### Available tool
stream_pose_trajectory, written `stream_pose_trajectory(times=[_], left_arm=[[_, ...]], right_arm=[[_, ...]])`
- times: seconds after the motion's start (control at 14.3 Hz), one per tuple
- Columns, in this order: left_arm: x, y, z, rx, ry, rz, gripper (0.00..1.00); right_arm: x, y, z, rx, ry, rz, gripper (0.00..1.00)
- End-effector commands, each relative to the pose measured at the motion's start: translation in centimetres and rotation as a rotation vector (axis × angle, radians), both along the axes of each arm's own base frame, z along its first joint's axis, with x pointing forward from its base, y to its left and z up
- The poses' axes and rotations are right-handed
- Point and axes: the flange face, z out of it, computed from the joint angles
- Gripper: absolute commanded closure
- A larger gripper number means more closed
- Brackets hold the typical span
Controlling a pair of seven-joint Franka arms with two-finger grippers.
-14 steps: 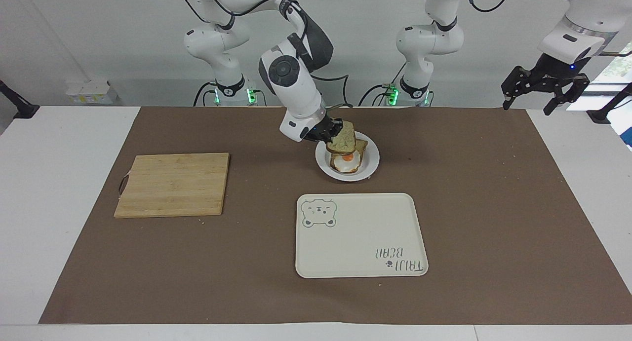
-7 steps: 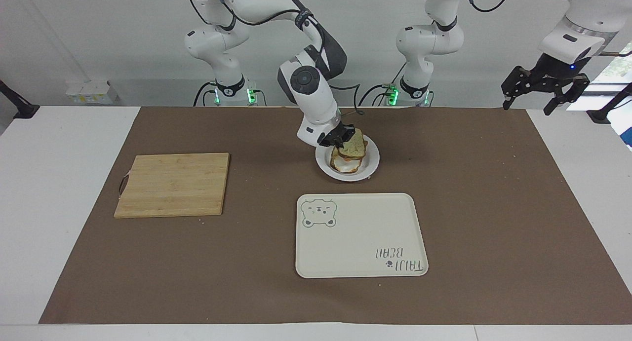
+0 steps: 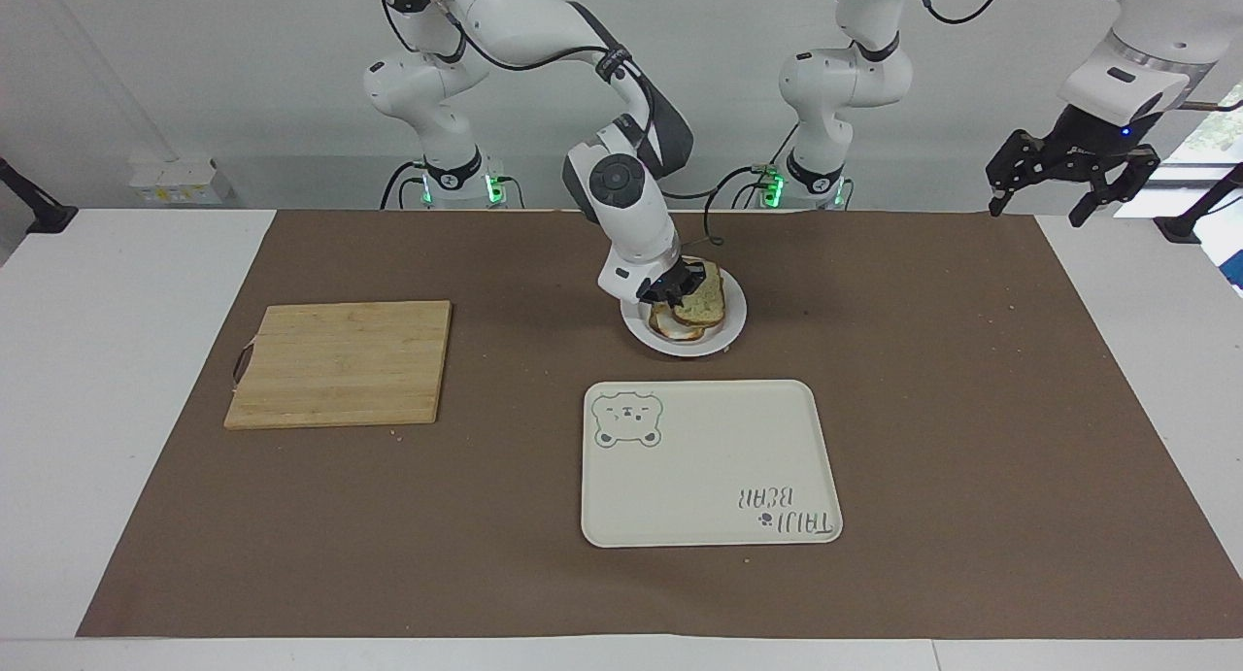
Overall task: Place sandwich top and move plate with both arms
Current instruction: 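Lower the bread slice onto the egg and open the right gripper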
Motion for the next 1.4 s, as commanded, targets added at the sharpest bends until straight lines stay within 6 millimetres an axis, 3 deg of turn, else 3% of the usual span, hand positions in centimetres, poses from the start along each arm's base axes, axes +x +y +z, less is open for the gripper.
stream_pose_trajectory(times=[0.0,0.14,0.21,0.28,0.35,0.42,0.77,0.98,1.33], left_arm=[[-0.5,0.2,0.5,0.012,0.007,0.012,0.00],[-0.5,0.1,0.5,0.012,0.008,0.011,0.00],[-0.5,0.2,0.5,0.012,0.007,0.012,0.00],[-0.6,0.1,0.6,0.012,0.005,0.011,0.00],[-0.5,0.2,0.5,0.012,0.008,0.012,0.00],[-0.5,0.2,0.5,0.012,0.007,0.012,0.00],[-0.5,0.1,0.5,0.012,0.007,0.011,0.00],[-0.5,0.1,0.5,0.012,0.007,0.011,0.00],[-0.5,0.2,0.5,0.012,0.007,0.012,0.00]], right_arm=[[-0.2,0.2,-0.5,0.024,-0.011,0.000,1.00],[-0.2,0.1,-0.6,0.022,-0.008,0.001,1.00],[0.1,-0.3,-0.8,0.019,-0.001,-0.004,0.92],[0.2,-0.6,-0.9,0.016,0.006,-0.010,0.52],[0.2,-0.5,-0.9,0.015,0.003,-0.007,0.05],[0.5,-0.6,-0.7,0.013,-0.005,-0.004,0.00],[1.5,-1.2,1.0,-0.014,-0.069,0.018,0.00],[3.9,-4.8,3.9,-0.054,-0.147,0.009,0.00],[7.4,-12.8,7.7,-0.170,-0.220,-0.016,0.00]])
